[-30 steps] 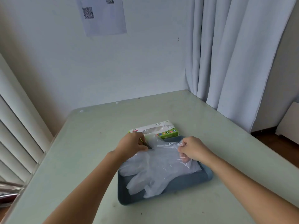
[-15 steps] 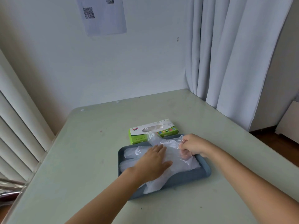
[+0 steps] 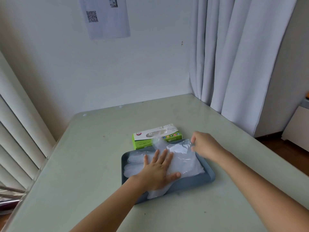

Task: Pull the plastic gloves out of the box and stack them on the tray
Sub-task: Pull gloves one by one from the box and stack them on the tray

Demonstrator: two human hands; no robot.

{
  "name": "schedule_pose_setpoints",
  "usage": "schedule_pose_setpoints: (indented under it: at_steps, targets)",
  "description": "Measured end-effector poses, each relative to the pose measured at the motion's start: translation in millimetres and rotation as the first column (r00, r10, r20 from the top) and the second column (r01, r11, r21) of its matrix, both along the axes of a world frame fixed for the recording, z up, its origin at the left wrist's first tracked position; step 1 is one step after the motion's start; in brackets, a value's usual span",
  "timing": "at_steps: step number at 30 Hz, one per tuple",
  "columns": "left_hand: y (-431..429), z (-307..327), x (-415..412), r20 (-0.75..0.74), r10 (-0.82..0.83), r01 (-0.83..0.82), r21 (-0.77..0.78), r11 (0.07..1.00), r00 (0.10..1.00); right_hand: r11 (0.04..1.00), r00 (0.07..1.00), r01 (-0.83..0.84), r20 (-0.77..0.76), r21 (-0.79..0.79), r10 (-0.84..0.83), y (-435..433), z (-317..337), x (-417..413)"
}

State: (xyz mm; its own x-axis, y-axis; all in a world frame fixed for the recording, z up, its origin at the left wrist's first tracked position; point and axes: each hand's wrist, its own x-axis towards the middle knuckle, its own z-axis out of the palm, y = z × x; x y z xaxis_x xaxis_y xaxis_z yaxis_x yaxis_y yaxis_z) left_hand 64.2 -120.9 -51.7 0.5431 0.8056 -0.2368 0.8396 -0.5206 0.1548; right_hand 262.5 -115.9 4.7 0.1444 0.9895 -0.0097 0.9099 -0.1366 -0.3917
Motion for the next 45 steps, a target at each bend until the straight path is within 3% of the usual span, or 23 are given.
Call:
schedule_pose_setpoints:
  at_steps: [2, 5, 8, 12, 17, 25, 31, 36, 41, 45]
  targets:
    - [0.3, -0.9, 0.4, -0.005, 0.001, -0.001, 0.005, 1.0, 1.0, 0.977, 0.978, -0.01, 0.205, 0.211, -0.034, -8.0, 4.6, -2.8]
    - [0.6, -1.6, 0.9, -0.007, 0.005, -0.005, 0.006, 1.0, 1.0, 0.929, 0.98, -0.192, 0.109, 0.316, 0.165, -17.9, -5.3, -27.3]
    - [-0.1, -0.4, 0.8, -0.015, -0.01, 0.01, 0.028, 1.0, 1.0, 0.927, 0.931, -0.347, -0.071, 0.144, 0.359, -27.7, -29.2, -53.9]
    - [-1.4, 0.6, 1.8, -0.028, 0.012, -0.011, 0.036, 0.999, 1.0, 0.961, 0.945, -0.271, -0.176, 0.058, 0.277, -27.3, -49.1, -53.8]
    - [-3.0, -0.8, 1.6, -0.014, 0.023, -0.023, 0.039, 0.999, 1.0, 0.951, 0.953, -0.279, 0.078, -0.134, 0.291, -26.7, -60.9, -38.7]
    - [-9.6, -3.1, -26.1, -0.042, 0.067, -0.064, 0.058, 0.996, 0.997, 0.936, 0.944, -0.283, 0.112, -0.21, 0.311, -27.2, -61.0, -32.7]
    - [-12.6, 13.5, -60.6, -0.187, 0.067, -0.077, -0.046, 0.996, 0.98, 0.912, 0.935, -0.289, 0.119, -0.29, 0.335, -29.5, -50.9, -33.0]
    - [-16.3, 25.8, -72.7, -0.307, 0.106, -0.124, -0.039, 0.991, 0.946, 0.876, 0.895, -0.272, 0.228, -0.398, 0.382, -21.6, -35.6, -29.5]
    - [-13.1, 39.3, -78.1, -0.244, 0.135, -0.165, -0.107, 0.98, 0.96, 0.86, 0.855, -0.323, 0.267, -0.395, 0.444, -12.9, -13.9, -19.3]
    - [4.5, 59.9, -76.0, 0.048, 0.241, -0.238, -0.058, 0.97, 0.969, 0.925, 0.918, -0.347, 0.145, -0.153, 0.368, 8.8, 3.2, -12.6]
